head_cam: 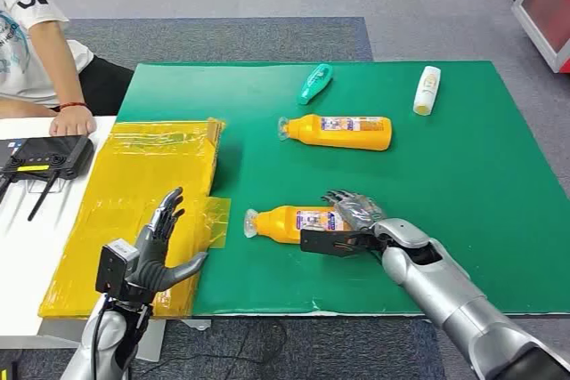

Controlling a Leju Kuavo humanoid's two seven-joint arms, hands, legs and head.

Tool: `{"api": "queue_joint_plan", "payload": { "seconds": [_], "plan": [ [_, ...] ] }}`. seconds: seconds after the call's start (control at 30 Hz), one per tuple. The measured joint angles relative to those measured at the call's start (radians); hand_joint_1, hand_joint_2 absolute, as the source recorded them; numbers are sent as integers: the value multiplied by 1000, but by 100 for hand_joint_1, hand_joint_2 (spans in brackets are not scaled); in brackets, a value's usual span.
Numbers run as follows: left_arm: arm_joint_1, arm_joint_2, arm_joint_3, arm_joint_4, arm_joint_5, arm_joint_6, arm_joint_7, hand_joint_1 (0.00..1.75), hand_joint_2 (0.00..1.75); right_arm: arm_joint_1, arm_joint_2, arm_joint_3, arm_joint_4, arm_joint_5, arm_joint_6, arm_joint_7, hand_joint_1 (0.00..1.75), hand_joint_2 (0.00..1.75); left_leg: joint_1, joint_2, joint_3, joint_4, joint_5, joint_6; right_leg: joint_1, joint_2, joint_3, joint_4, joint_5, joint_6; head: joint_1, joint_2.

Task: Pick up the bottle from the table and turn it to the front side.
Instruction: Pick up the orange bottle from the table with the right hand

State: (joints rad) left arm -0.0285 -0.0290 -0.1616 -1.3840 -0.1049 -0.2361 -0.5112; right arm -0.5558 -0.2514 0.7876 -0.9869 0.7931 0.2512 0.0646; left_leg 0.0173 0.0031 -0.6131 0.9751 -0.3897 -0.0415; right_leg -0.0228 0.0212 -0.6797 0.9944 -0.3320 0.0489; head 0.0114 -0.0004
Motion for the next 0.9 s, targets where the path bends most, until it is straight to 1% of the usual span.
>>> {"api": "queue_joint_plan", "payload": {
  "seconds": [0.13,0.17,0.2,0.23,0.3,0.33,0.37,0.9],
  "plan": [
    [-2,0,0,0,0,0,0,0,175,0,0,0,0,-3,1,-7,0,175,0,0,0,0,0,0,0,0,0,0,0,0,0,0],
    [-2,0,0,0,0,0,0,0,175,0,0,0,0,-5,1,-10,2,175,0,0,0,0,0,0,0,0,0,0,0,0,0,0],
    [-3,0,0,0,0,0,0,0,175,0,0,0,0,-6,1,-13,7,175,0,0,0,0,0,0,0,0,0,0,0,0,0,0],
    [-4,0,0,0,0,0,0,0,175,0,0,0,0,-8,1,-15,27,175,0,0,0,0,0,0,0,0,0,0,0,0,0,0],
    [-5,0,0,0,0,0,0,0,175,0,0,0,0,-11,1,-19,113,175,0,0,1,0,0,0,0,0,0,0,0,0,0,0],
    [-5,0,0,0,0,0,0,0,175,1,0,0,0,-12,1,-20,151,175,0,0,1,0,0,0,0,0,0,0,0,0,0,0],
    [-6,0,0,0,0,0,0,0,175,1,0,0,0,-13,2,-22,175,175,0,0,1,0,-1,0,0,0,0,0,0,0,0,0],
    [-8,0,0,0,10,-10,0,0,175,2,0,0,0,-39,2,-36,175,175,0,0,2,0,-1,0,0,0,2,0,-1,0,0,0]
  ]
}}
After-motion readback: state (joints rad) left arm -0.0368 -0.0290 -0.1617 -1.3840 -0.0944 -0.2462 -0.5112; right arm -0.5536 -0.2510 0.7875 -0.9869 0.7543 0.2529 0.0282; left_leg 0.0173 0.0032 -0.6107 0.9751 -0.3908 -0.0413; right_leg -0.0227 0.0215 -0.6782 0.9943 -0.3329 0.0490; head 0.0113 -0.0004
